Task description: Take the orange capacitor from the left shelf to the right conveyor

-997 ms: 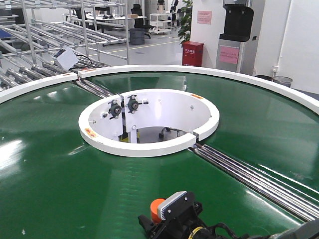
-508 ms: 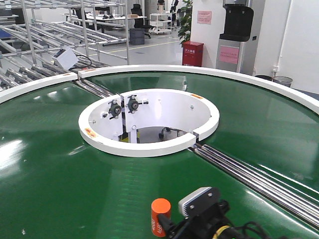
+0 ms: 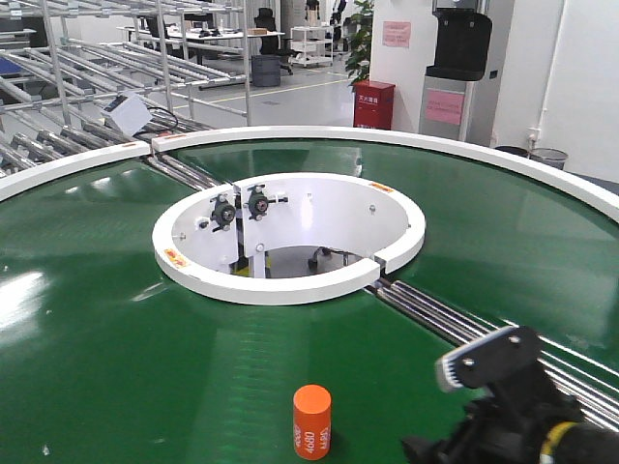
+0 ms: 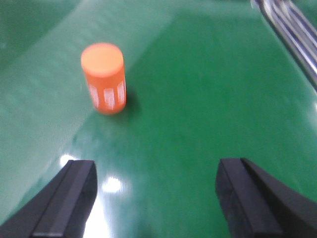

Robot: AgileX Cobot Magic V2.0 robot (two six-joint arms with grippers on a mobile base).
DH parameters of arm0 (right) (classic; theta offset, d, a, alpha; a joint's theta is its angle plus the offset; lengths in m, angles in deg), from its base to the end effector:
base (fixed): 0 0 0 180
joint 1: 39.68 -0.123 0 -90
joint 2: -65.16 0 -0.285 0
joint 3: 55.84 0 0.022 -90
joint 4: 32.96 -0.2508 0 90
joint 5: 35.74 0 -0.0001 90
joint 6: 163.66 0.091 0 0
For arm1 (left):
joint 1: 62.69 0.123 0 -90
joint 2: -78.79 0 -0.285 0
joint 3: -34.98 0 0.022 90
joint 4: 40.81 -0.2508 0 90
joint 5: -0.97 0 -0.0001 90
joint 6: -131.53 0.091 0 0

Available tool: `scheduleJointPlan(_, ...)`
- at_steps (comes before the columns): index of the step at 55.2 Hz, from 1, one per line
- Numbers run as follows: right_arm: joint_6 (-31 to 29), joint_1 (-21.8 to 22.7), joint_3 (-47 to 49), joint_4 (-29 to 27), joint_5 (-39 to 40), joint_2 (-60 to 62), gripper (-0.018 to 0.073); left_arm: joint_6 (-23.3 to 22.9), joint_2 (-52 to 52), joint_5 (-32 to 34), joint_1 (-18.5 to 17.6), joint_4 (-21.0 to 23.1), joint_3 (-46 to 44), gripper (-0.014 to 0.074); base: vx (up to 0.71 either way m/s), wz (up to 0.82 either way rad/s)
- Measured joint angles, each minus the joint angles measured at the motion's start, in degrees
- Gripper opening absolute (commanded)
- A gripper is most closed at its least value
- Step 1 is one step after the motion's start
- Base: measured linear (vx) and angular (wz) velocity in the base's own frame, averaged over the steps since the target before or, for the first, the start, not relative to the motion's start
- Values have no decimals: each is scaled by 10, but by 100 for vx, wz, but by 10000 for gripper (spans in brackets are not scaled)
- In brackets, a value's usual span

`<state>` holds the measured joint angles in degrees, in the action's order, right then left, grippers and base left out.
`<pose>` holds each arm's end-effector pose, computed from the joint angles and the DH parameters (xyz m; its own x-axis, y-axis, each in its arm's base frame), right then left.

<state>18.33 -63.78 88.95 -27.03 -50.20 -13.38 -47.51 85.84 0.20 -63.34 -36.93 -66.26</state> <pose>0.2322 0.1013 0.2652 -0.5370 -0.3119 -0.7838 -0.4257 0.9023 -0.0674 0.0565 -0.0007 0.2036 0.0590 -0.0516 -0.9969 0.0153 0.9986 -0.0508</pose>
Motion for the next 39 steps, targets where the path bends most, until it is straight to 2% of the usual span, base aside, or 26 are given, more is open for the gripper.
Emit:
scheduleJointPlan(7,-14,0,0,-14,-114,69,533,0,0,0,0,0,0,-6,0,0)
scheduleJointPlan(13,-32,0,-1,-23,-165,113,533,0,0,0,0,0,0,-6,0,0)
scheduleJointPlan(31,-63,0,-17,-28,-165,170,532,0,0,0,0,0,0,-6,0,0)
scheduleJointPlan(39,-70,0,-17,-28,-158,170,491,0,0,0,0,0,0,-6,0,0)
